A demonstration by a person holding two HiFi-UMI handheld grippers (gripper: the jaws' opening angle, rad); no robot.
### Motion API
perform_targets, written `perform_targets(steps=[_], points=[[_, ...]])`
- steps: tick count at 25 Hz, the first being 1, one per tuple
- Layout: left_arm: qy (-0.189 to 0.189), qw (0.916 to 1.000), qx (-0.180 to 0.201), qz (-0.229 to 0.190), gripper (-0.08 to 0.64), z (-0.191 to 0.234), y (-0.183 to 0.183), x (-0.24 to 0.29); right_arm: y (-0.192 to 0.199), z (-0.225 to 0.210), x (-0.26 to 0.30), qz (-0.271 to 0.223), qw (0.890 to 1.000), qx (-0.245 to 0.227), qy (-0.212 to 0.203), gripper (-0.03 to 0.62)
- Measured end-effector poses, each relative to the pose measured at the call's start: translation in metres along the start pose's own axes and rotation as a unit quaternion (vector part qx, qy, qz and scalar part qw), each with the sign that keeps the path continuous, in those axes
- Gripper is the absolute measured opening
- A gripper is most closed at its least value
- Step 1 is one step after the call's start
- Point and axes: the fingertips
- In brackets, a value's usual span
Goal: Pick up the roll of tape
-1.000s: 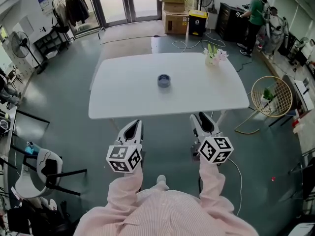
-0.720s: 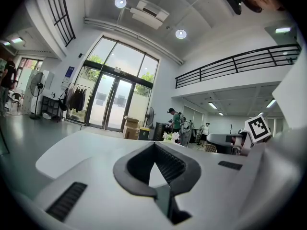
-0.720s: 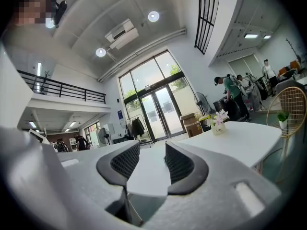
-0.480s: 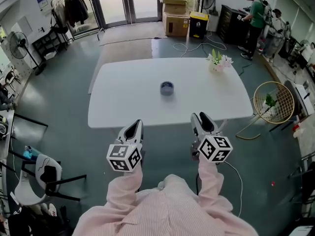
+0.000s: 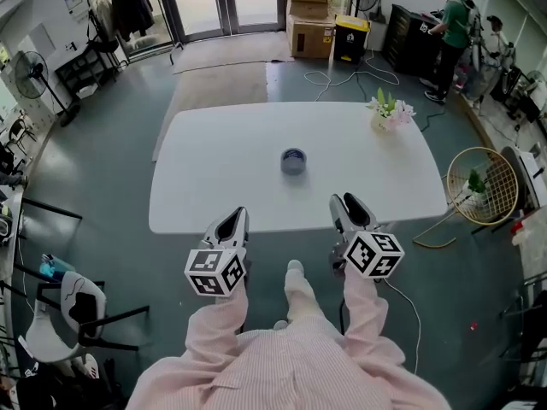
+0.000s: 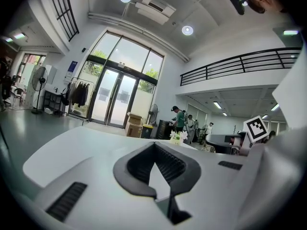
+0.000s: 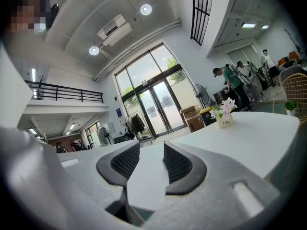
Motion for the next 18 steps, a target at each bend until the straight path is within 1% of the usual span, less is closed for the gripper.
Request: perform_targets(steps=[7, 11, 18], points=[[-0.008, 0.9997, -0.018, 0.016, 0.002, 0.017, -0.021, 0.058, -0.026, -0.035, 0.057, 0.024, 0.999, 0.024, -0.017, 0.15], [-0.011, 0.999, -0.029, 0.033, 0.002, 0.024, -0.031, 0.092, -0.039, -0.053, 0.089, 0.045, 0.998, 0.033, -0.023, 0.15], [-0.02, 0.9963, -0.059, 0.059, 0.002, 0.038, -0.033, 0.15, -0.045, -0.08, 0.148, 0.101, 0.993, 0.039, -0.038, 0.15]])
Point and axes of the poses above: the fingertips, and each gripper's own axes: x forward along the fingers, z to its left, y out of its underside, and after that the axes turned 14 degrees about z, right-handed
